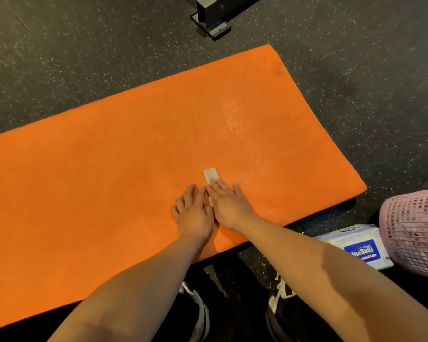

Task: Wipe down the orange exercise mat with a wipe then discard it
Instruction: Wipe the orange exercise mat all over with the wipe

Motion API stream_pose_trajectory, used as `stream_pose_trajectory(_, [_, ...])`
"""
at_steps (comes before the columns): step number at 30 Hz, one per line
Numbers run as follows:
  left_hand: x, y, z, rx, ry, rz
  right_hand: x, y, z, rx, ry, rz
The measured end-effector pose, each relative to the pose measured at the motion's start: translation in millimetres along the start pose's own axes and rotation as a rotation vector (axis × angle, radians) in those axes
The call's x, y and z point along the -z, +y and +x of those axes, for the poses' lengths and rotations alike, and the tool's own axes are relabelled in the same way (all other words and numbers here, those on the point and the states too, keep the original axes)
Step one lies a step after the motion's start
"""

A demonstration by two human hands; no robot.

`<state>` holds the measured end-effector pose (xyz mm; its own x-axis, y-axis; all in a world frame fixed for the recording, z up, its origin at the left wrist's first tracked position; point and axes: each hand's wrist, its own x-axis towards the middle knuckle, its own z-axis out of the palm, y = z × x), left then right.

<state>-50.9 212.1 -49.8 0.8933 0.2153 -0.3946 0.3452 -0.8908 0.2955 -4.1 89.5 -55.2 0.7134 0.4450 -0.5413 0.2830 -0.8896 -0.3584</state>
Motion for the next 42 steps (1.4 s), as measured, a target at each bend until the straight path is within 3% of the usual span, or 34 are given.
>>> stream_pose_trajectory(2, [-2.5, -1.8, 1.0, -0.011, -0.043, 0.027, 7.0, 17.9, 2.1, -0.037, 0.011, -0.043])
stream_pose_trajectory(7, [-3.1, -2.4, -0.5, -0.017, -0.091, 0.061, 23.9, 46.5, 5.1, -0.445, 0.126, 0.070])
stream_pose_trajectory(9, [-2.1, -2.2, -0.8, -0.021, -0.102, 0.069, 16.0, 36.6, 3.1, -0.406, 0.120, 0.060])
stream_pose_trajectory(13, [-3.3, -4.0, -1.2, -0.041, -0.110, 0.078, -4.0, 3.7, -8.8, -0.113, 0.027, 0.034])
stream_pose_trajectory(16, [-3.0, -5.5, -3.0, -0.069, -0.101, 0.093, 1.1, 5.5, -15.7, 0.005, -0.017, -0.004])
stream_pose_trajectory(18, [-1.2, -6.1, -4.7, -0.094, -0.116, 0.128, 8.2, 21.2, -21.1, -0.031, 0.001, -0.054])
stream_pose_trajectory(22, [2.0, -8.2, -15.9, -0.126, -0.125, 0.122, 14.6, 53.0, -36.8, -0.425, 0.091, 0.008])
stream_pose_trajectory(24, [2.8, -7.7, -21.3, -0.128, -0.127, 0.107, 11.1, 47.5, -40.6, -0.493, 0.091, 0.063])
stream_pose_trajectory(32, [6.1, -0.1, -52.5, -0.130, -0.103, 0.059, -12.1, 12.1, -63.6, -0.185, 0.026, 0.014])
stream_pose_trajectory(37, [7.4, -4.2, -64.1, -0.176, -0.176, 0.048, -8.3, 15.2, -81.7, -0.389, 0.068, 0.000])
stream_pose_trajectory(42, [9.1, -10.2, -74.4, -0.243, -0.217, 0.045, -22.5, -9.6, -98.3, -0.218, 0.073, 0.080])
